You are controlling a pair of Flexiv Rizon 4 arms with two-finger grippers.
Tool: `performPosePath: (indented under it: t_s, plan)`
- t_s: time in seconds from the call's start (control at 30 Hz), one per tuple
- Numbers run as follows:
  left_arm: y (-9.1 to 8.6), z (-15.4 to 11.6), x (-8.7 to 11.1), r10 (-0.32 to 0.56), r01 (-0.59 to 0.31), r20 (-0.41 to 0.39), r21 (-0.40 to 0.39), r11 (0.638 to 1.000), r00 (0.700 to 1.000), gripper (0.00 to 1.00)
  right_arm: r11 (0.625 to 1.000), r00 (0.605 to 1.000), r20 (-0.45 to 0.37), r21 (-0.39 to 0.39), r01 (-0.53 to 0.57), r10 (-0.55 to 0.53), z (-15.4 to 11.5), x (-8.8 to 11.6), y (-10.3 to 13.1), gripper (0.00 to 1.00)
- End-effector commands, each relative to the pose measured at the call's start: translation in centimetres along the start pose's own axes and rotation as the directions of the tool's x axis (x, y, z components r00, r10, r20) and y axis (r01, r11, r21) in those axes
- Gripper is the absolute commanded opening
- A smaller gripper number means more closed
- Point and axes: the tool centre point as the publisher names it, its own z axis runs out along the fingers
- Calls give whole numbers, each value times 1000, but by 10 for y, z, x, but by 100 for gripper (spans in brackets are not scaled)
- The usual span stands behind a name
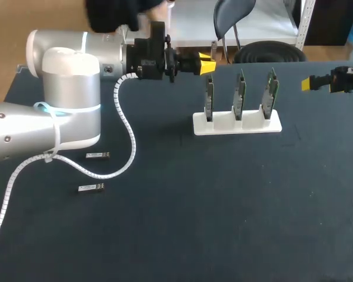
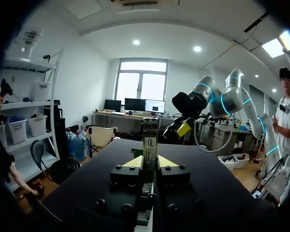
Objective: Pick up the optical module with the left hand, and insert it into the network port with the right hand.
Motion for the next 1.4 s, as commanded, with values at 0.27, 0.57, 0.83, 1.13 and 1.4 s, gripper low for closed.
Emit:
performPosePath:
  t_s: [0.27, 0.57, 0.83, 1.13, 1.4]
  plan:
    - [-3, -1, 5, -2, 2, -15, 3, 1000, 1000, 0, 1000, 1000, 0, 0, 0, 0, 0, 0, 0, 100]
    - [-4, -2, 6, -13, 13, -19, 1, 1000, 1000, 0, 1000, 1000, 0, 0, 0, 0, 0, 0, 0, 100]
    - [-5, -2, 7, -22, 22, -20, -3, 1000, 1000, 0, 1000, 1000, 0, 0, 0, 0, 0, 0, 0, 100]
    - [-5, -2, 7, -22, 22, -20, -3, 1000, 1000, 0, 987, 989, 4, -68, 145, -145, -3, -17, -1, 100]
    - [-5, -2, 7, -22, 22, -20, -3, 1000, 1000, 0, 872, 904, 28, -254, 420, -427, 2, -54, 3, 100]
